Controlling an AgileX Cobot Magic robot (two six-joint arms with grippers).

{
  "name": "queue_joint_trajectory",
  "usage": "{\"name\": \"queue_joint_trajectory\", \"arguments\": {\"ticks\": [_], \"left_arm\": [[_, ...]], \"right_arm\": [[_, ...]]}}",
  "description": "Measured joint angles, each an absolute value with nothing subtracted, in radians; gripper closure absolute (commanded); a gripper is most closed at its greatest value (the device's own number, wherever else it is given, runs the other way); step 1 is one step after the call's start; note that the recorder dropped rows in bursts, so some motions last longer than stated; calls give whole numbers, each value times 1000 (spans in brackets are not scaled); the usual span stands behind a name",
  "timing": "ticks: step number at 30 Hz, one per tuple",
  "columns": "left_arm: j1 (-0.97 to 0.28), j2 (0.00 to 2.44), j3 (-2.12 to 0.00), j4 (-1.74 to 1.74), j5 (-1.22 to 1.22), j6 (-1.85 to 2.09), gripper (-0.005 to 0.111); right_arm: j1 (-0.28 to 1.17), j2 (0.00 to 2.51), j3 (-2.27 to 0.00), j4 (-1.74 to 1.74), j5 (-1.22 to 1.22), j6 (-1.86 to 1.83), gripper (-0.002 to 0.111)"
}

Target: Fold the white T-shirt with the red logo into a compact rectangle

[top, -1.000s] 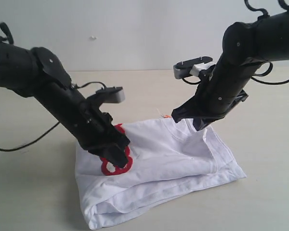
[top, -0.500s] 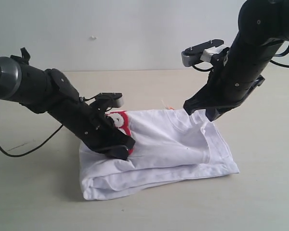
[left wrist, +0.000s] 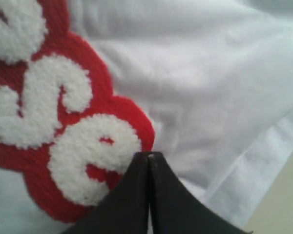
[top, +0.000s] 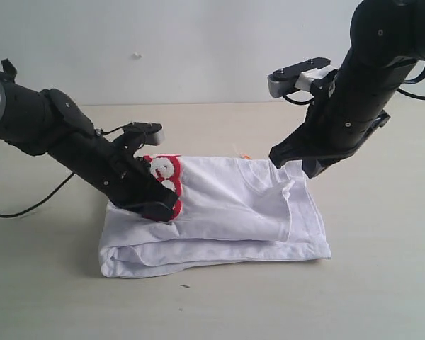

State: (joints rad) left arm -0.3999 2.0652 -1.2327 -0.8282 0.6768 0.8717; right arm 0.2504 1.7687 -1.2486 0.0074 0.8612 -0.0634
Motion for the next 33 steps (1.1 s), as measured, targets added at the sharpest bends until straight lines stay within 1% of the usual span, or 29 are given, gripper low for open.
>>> {"name": "queue_joint_trajectory", "arguments": {"ticks": [5, 6, 9, 11, 13, 16, 24, 28, 33], "left_arm": [[-382, 1886, -1233, -828, 610, 878, 107], [-362, 1817, -1233, -828, 594, 868, 107], [-321, 1709, -1233, -828, 572, 831, 107], [-276, 1607, -1212, -828, 518, 795, 107], [-247, 1500, -1148, -828, 440, 781, 107], [-239, 1325, -972, -822, 311, 776, 107], [-239, 992, -645, -857, 59, 776, 107], [-239, 767, -497, -864, 18, 774, 107], [-239, 642, -446, -864, 23, 774, 107]], "right_arm": [[250, 1724, -1246, -96, 820, 0, 108], [250, 1675, -1227, -150, 784, 32, 108], [246, 1586, -1167, -191, 703, 77, 108], [244, 1487, -1086, -198, 592, 101, 108], [244, 1384, -1003, -201, 498, 116, 108], [244, 1225, -888, -206, 391, 122, 108], [244, 976, -681, -235, 270, 124, 108], [244, 814, -595, -235, 256, 124, 108], [244, 734, -587, -235, 260, 124, 108]]}}
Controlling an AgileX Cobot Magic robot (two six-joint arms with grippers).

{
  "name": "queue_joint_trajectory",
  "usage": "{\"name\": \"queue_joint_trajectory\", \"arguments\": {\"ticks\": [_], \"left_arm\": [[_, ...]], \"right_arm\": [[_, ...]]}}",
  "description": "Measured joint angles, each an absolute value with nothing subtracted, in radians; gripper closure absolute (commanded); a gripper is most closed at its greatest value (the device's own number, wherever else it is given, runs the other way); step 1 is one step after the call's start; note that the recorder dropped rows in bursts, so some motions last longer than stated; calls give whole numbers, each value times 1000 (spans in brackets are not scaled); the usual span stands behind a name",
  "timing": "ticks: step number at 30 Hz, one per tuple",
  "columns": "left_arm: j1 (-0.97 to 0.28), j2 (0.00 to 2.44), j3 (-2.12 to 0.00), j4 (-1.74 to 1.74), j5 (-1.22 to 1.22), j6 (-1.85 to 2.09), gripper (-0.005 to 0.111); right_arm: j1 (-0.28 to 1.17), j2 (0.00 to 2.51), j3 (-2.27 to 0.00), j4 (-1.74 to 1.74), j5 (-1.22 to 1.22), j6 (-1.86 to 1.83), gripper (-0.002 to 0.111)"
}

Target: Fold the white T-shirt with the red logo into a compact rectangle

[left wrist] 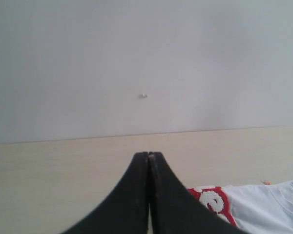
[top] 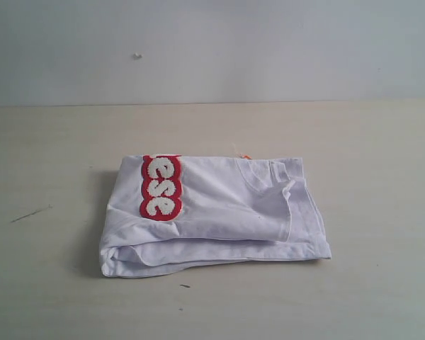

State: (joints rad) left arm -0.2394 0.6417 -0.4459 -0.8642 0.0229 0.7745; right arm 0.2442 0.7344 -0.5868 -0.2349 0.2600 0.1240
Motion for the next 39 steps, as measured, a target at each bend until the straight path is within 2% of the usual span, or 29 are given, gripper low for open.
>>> {"name": "queue_joint_trajectory", "arguments": {"ticks": [27, 31, 36, 39], "left_arm": [[-239, 524, -421, -852, 85, 750, 107], [-239, 444, -410, -617, 191, 611, 107], [-237, 314, -344, -150, 237, 146, 107], [-220, 239, -292, 16, 242, -38, 107]], "right_arm": [[244, 698, -587, -235, 264, 124, 108], [244, 698, -587, -235, 264, 124, 108], [244, 698, -587, -235, 264, 124, 108], [244, 697, -587, -235, 264, 124, 108]]}}
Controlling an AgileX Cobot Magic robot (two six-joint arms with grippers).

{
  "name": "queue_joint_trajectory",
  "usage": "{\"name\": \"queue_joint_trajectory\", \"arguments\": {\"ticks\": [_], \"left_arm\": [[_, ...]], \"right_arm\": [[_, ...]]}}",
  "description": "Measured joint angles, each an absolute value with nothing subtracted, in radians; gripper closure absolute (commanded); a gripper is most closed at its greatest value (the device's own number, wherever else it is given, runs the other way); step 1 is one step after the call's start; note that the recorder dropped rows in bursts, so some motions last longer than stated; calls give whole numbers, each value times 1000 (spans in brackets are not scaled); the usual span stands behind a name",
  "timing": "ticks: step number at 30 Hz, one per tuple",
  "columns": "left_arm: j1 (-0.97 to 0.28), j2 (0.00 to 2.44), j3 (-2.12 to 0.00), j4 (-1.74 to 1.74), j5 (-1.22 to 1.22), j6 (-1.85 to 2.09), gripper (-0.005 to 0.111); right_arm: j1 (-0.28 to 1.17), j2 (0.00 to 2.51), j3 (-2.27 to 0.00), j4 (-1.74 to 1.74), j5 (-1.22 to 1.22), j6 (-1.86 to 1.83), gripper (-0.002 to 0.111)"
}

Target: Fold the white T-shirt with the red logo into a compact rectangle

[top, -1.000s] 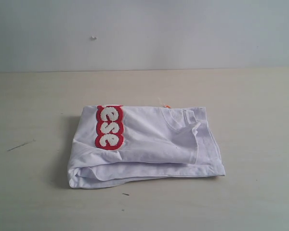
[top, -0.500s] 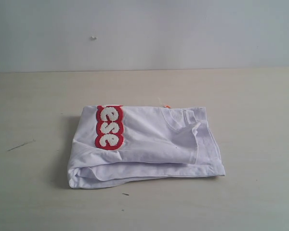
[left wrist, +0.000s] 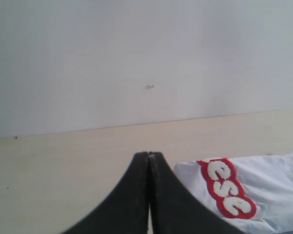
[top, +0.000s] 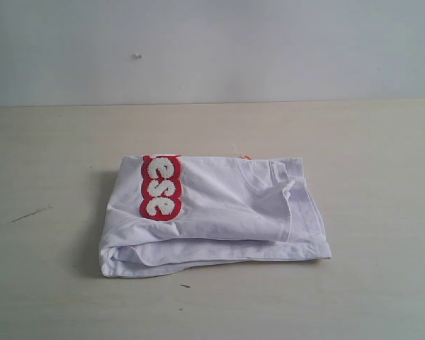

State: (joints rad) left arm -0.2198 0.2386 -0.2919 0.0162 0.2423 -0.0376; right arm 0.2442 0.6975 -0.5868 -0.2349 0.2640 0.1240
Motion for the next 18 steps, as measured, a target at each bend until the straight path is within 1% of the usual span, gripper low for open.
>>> {"name": "queue_joint_trajectory", "arguments": {"ticks": [5, 9, 18], "left_arm": [[-174, 120, -193, 78, 245, -122, 107], [-161, 51, -123, 85, 247, -132, 107], [-161, 7, -7, 85, 253, -154, 107]], "right_arm": [[244, 696, -587, -235, 264, 124, 108], [244, 696, -587, -235, 264, 124, 108], [244, 696, -587, -235, 264, 124, 108]]}}
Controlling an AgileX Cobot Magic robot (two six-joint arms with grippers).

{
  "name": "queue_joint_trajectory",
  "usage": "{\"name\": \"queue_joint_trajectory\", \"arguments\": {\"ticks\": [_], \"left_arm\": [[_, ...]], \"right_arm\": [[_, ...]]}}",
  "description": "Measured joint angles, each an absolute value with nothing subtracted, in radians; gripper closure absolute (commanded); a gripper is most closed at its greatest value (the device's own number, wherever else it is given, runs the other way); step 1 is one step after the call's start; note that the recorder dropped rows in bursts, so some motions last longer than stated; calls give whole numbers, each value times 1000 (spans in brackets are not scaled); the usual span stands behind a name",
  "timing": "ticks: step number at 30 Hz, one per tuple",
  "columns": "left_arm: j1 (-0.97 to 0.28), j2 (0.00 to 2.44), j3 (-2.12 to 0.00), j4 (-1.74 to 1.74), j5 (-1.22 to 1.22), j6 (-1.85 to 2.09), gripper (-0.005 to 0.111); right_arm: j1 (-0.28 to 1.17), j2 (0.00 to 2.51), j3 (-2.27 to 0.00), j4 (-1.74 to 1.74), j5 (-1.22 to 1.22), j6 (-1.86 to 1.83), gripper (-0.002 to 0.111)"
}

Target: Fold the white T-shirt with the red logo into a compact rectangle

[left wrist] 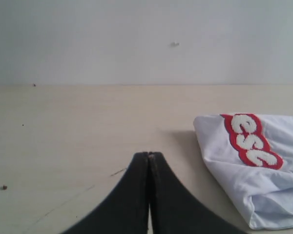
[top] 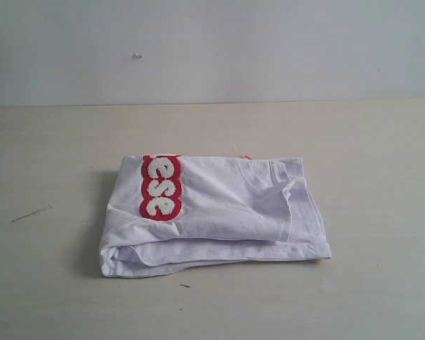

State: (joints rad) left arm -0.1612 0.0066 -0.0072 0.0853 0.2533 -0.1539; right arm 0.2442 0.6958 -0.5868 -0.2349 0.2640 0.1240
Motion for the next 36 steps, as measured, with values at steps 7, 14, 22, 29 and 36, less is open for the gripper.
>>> {"name": "queue_joint_trajectory", "arguments": {"ticks": [7, 14, 22, 29, 36], "left_arm": [[-161, 7, -3, 83, 345, -154, 107], [-161, 7, -3, 0, 361, -60, 107], [-161, 7, -3, 0, 365, -56, 107], [-161, 7, -3, 0, 365, -56, 107], [-161, 7, -3, 0, 365, -56, 107]], "right_arm": [[244, 696, -587, -235, 264, 124, 108], [244, 696, -587, -235, 264, 124, 108], [244, 696, -587, -235, 264, 124, 108], [244, 696, -587, -235, 264, 124, 108], [244, 696, -587, -235, 264, 124, 108]]}}
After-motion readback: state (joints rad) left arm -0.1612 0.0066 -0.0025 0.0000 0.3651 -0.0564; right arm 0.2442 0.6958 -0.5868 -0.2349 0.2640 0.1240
